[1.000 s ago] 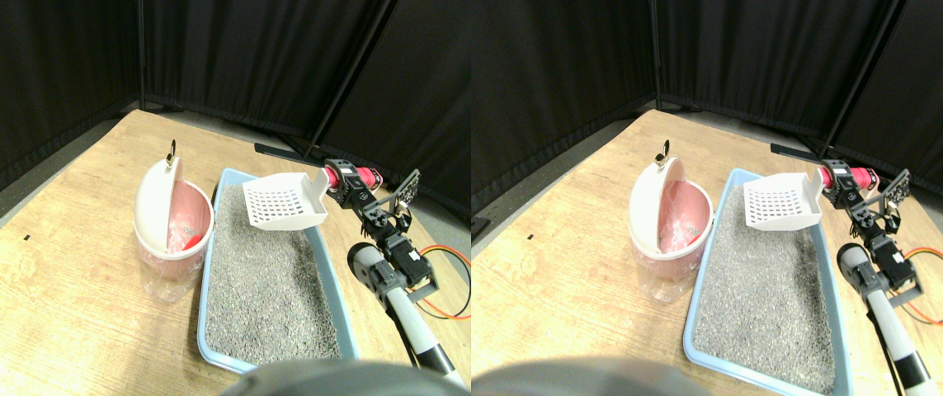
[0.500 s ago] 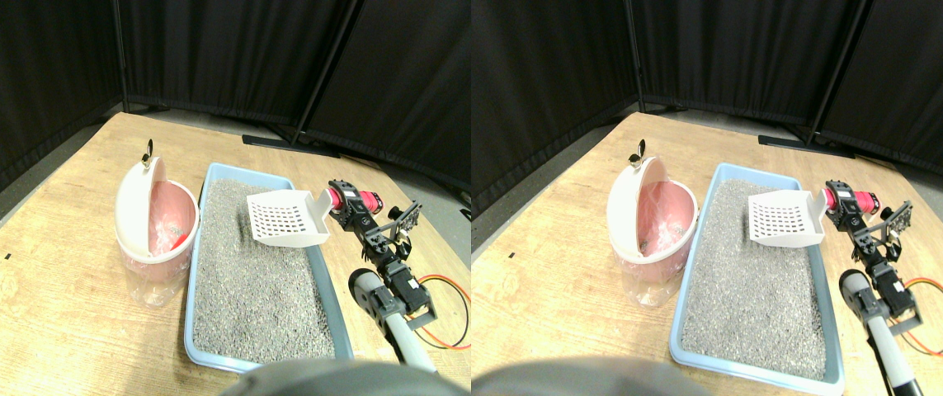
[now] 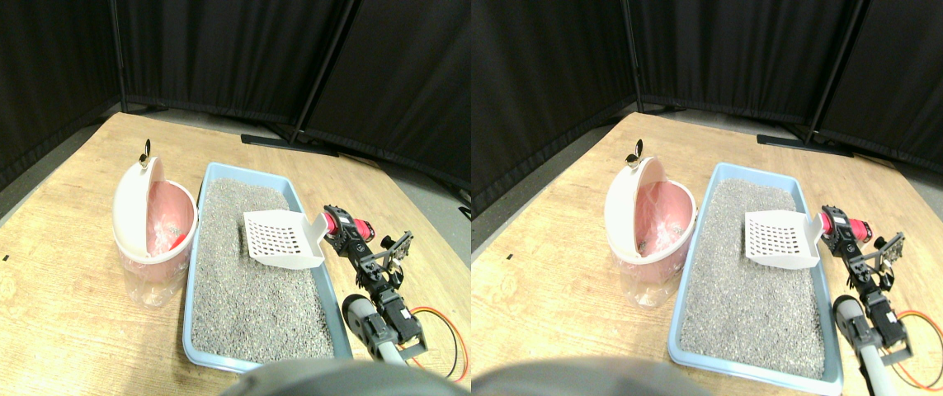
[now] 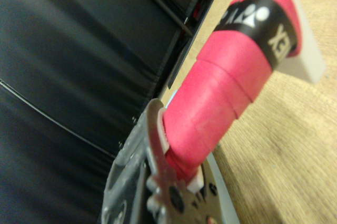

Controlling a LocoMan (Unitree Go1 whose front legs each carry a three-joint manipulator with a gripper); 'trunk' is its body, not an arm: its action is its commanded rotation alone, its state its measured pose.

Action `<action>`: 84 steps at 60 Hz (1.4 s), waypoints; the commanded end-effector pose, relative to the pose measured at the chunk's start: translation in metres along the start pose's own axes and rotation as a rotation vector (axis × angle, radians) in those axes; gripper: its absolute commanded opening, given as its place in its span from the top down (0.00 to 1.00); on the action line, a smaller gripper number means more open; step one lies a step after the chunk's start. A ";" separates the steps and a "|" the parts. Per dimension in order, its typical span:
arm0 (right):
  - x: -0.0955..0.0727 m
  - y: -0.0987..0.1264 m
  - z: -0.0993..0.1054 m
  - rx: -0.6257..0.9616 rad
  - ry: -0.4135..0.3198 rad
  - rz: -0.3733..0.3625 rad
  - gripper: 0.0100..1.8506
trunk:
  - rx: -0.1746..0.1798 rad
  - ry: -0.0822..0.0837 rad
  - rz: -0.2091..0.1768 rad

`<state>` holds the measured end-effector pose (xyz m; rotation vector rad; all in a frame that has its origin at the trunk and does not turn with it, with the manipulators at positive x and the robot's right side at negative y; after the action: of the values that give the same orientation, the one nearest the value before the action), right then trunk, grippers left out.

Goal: Scoop (unimanual)

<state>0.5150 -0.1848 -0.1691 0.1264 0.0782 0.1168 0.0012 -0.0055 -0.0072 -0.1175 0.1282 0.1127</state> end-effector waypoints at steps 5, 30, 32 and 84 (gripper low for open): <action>-0.003 -0.008 -0.005 0.021 -0.070 0.007 0.98 | -0.022 -0.014 -0.011; -0.010 -0.025 -0.017 0.042 -0.002 -0.091 0.89 | -0.012 -0.013 -0.019; -0.011 -0.025 -0.017 0.045 0.010 -0.106 0.85 | -0.011 -0.012 -0.019; -0.046 -0.012 0.009 0.022 0.078 -0.112 0.57 | 0.020 -0.009 -0.057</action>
<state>0.4721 -0.2094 -0.1719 0.1413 0.2749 -0.0321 0.0019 -0.0054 -0.0079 -0.0843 0.1388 0.0674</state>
